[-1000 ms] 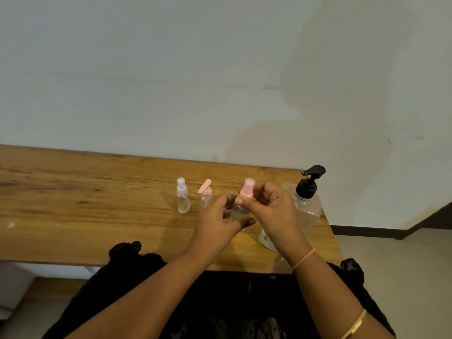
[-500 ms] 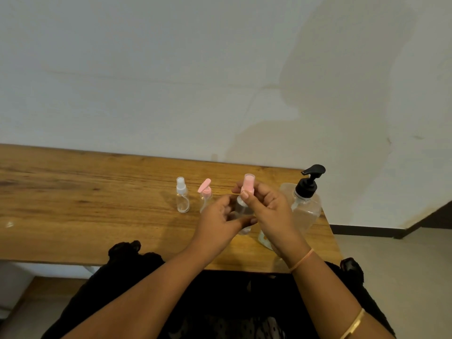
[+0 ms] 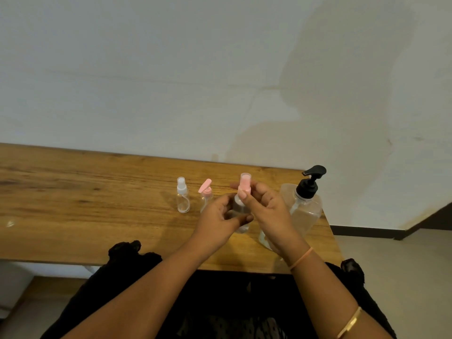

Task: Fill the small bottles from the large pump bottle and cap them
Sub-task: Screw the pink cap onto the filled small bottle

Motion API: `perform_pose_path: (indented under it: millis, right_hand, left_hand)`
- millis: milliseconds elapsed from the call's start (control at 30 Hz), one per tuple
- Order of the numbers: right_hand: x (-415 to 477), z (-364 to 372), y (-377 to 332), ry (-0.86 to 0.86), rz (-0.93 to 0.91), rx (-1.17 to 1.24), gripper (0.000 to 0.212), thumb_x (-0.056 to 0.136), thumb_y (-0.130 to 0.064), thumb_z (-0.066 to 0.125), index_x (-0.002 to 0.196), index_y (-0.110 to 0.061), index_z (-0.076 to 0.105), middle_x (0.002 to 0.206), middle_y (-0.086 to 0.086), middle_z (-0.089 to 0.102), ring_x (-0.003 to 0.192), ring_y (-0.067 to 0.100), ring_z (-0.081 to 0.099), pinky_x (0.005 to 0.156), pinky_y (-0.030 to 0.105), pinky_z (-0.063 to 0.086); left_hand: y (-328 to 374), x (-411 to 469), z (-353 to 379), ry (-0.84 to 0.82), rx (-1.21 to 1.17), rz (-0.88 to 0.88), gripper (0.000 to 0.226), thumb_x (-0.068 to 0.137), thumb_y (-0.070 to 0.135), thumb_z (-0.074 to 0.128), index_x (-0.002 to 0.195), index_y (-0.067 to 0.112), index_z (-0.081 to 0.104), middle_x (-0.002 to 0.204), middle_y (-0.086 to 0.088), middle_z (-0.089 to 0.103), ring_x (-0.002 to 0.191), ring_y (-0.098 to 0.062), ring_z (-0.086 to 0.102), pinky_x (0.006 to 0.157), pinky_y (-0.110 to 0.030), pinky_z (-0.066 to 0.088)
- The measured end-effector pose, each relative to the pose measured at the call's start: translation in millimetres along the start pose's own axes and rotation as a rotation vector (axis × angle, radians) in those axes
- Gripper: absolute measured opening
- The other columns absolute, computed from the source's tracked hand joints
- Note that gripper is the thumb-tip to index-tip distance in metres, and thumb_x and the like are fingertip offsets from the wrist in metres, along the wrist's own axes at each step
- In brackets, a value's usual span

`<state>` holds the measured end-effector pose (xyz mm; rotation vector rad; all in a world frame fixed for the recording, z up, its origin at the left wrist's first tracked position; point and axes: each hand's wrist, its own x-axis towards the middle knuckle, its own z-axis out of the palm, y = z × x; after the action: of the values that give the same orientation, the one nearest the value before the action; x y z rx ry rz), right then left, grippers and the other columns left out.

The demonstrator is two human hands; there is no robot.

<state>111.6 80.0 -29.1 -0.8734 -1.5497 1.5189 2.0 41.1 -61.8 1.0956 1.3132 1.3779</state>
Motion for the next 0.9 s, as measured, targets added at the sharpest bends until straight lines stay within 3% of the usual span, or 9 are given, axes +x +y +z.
perform_pose_path:
  millis: [67,167,267,333,533,600,733,900]
  right_hand:
    - [1,-5,-3,-0.068,0.011,0.039,0.022,0.093,-0.003,0.054,0.101,-0.019,0.065,0.096,-0.002,0.071,0.092,0.01,0.066,0.081,0.025,0.054]
    - [2,0,-2,0.05,-0.011,-0.074,0.022,0.092,-0.001,0.054,0.095,-0.019,0.065,0.092,0.003,0.07,0.091,0.015,0.065,0.084,0.031,0.054]
    - [2,9,5,0.16,-0.022,-0.189,0.027,0.091,-0.003,0.057,0.084,-0.028,0.064,0.093,0.008,0.07,0.095,0.024,0.065,0.088,0.041,0.052]
    - [2,10,6,0.16,-0.016,-0.175,0.027,0.091,-0.003,0.057,0.086,-0.028,0.064,0.095,0.007,0.071,0.095,0.02,0.065,0.088,0.038,0.053]
    - [2,-6,-3,-0.077,0.04,0.109,0.02,0.093,-0.003,0.052,0.101,-0.018,0.064,0.096,-0.003,0.072,0.089,0.008,0.067,0.072,0.02,0.053]
    - [3,-4,-1,-0.037,0.034,0.079,0.021,0.093,-0.002,0.052,0.1,-0.017,0.064,0.092,-0.003,0.071,0.088,0.008,0.066,0.073,0.021,0.054]
    - [5,8,6,0.123,0.013,-0.1,0.028,0.093,-0.003,0.055,0.087,-0.029,0.063,0.09,-0.004,0.069,0.092,0.012,0.064,0.084,0.029,0.053]
    - [5,18,13,0.178,-0.056,-0.201,0.024,0.093,0.0,0.054,0.091,-0.022,0.062,0.087,-0.009,0.066,0.085,0.003,0.061,0.075,0.012,0.048]
  left_hand:
    - [2,0,0,-0.036,-0.051,-0.009,0.037,0.078,-0.005,0.069,0.1,0.023,0.061,0.099,-0.004,0.071,0.089,-0.012,0.067,0.069,-0.021,0.056]
    - [1,-4,4,-0.006,-0.039,-0.011,0.036,0.079,-0.003,0.069,0.097,0.026,0.059,0.091,0.004,0.07,0.08,-0.005,0.068,0.063,-0.017,0.054]
    - [-2,-6,6,0.062,0.057,0.026,0.031,0.081,0.002,0.068,0.091,0.03,0.059,0.087,0.004,0.07,0.079,-0.007,0.067,0.066,-0.023,0.056]
    - [-2,-5,5,0.056,0.064,0.021,0.033,0.082,0.002,0.068,0.092,0.032,0.059,0.089,0.005,0.07,0.083,-0.009,0.066,0.069,-0.023,0.056]
    - [2,-1,-2,-0.058,-0.068,-0.061,0.032,0.078,-0.006,0.068,0.097,0.019,0.061,0.092,0.001,0.07,0.086,-0.009,0.066,0.069,-0.024,0.057]
    - [1,-1,-1,-0.043,-0.038,-0.047,0.033,0.078,-0.006,0.069,0.097,0.02,0.061,0.093,0.0,0.07,0.088,-0.012,0.066,0.073,-0.025,0.057]
    - [-3,-3,4,0.055,0.05,0.006,0.029,0.081,0.0,0.068,0.089,0.026,0.06,0.086,0.006,0.07,0.079,-0.003,0.068,0.062,-0.015,0.052]
    - [-5,-5,5,0.091,0.121,0.026,0.033,0.085,0.0,0.063,0.091,0.033,0.059,0.084,0.009,0.069,0.077,0.001,0.066,0.063,-0.015,0.052]
